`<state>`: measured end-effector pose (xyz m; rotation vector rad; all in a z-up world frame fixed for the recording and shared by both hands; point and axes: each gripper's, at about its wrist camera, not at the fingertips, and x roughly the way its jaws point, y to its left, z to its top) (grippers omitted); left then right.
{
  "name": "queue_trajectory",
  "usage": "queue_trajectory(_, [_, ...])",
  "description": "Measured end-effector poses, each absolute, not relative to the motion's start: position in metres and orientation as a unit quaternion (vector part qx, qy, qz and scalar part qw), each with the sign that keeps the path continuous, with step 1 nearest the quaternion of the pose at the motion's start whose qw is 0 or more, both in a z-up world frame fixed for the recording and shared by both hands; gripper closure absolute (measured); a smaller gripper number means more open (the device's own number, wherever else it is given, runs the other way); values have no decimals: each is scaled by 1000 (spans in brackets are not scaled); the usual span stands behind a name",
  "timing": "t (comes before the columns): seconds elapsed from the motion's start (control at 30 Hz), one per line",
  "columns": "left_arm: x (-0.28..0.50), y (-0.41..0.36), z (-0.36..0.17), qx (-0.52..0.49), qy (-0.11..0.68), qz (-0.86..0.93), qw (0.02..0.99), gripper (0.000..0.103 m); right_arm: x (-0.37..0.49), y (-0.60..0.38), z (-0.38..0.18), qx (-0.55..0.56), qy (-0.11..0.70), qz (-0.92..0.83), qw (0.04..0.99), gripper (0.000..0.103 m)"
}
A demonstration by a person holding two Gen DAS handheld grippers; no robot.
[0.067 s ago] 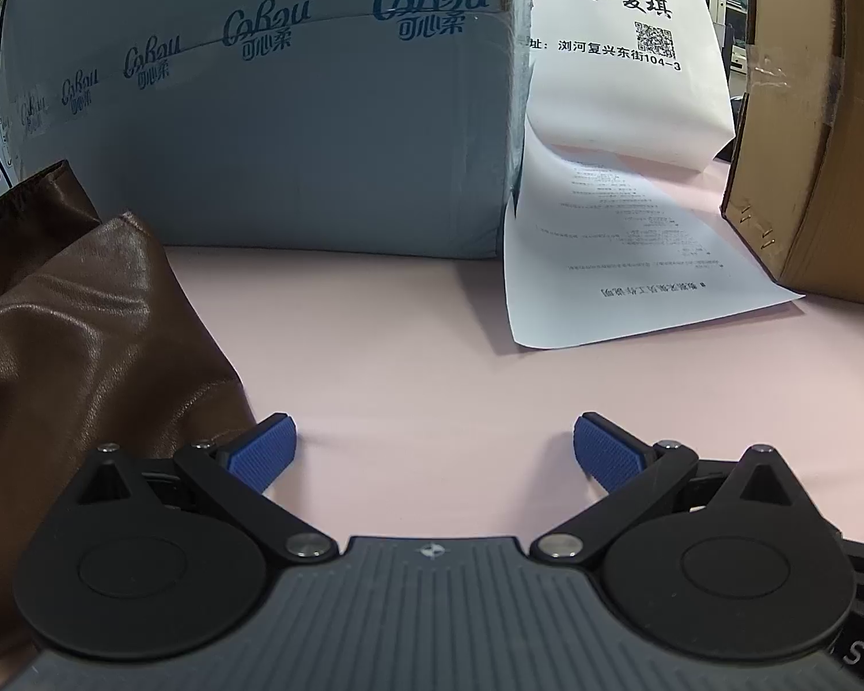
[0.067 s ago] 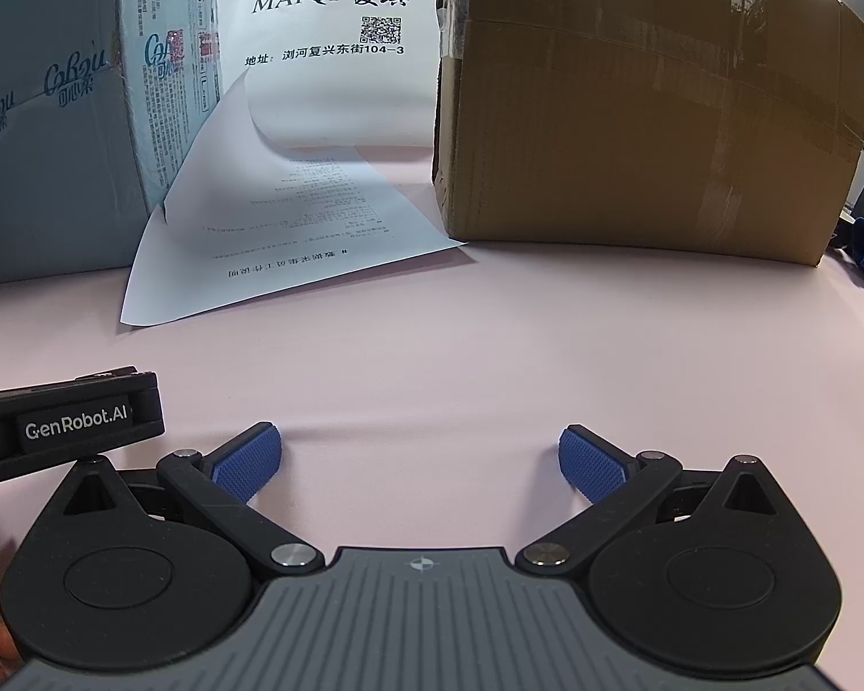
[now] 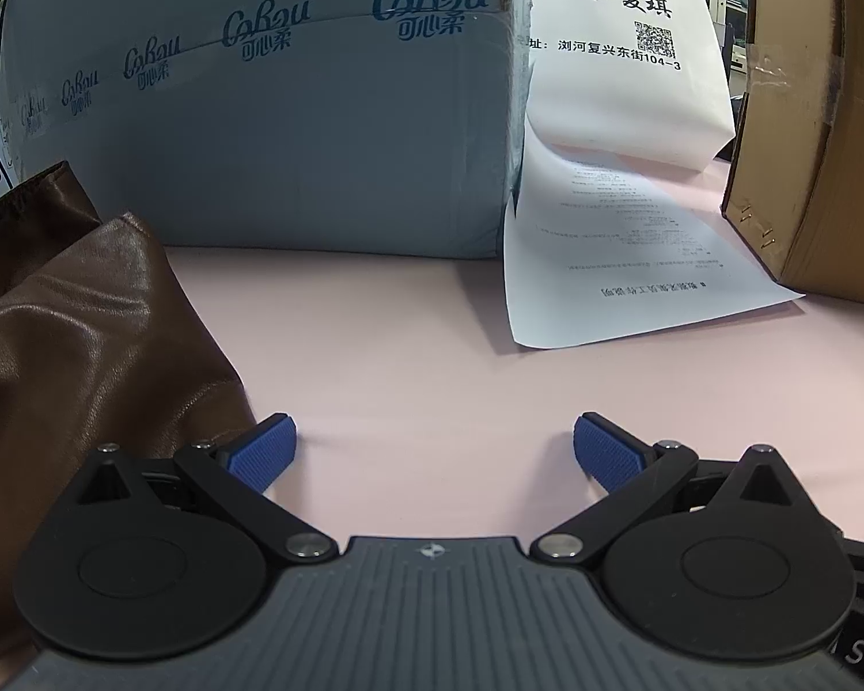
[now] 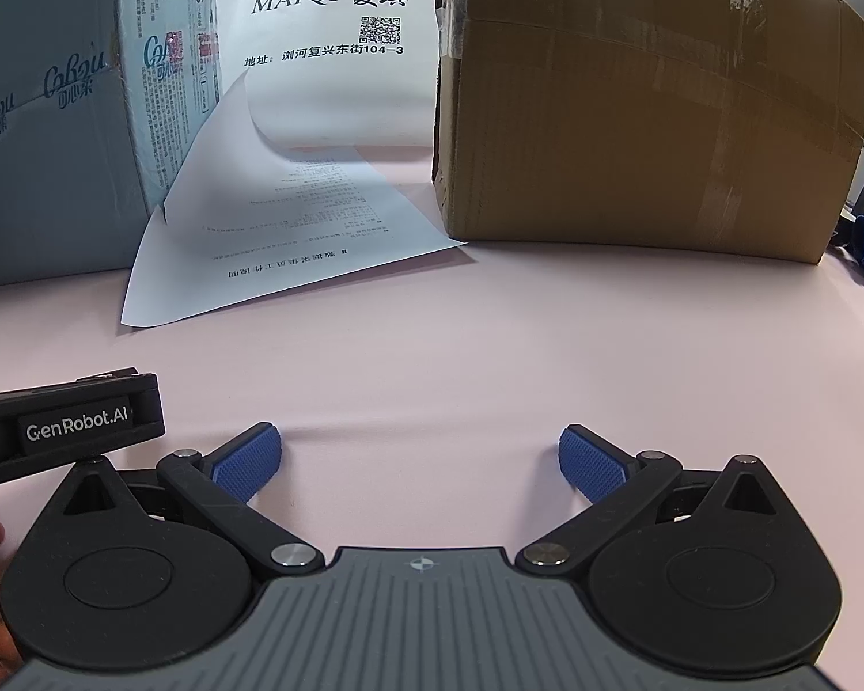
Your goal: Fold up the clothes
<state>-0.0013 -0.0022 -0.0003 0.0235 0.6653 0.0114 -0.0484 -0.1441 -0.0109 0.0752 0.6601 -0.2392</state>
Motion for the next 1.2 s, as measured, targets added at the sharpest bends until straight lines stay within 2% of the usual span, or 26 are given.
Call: queue_trajectory(1.2, [-5, -5, 1, 13, 326, 14, 945, 0, -46, -140, -12, 36, 324, -119, 938, 0])
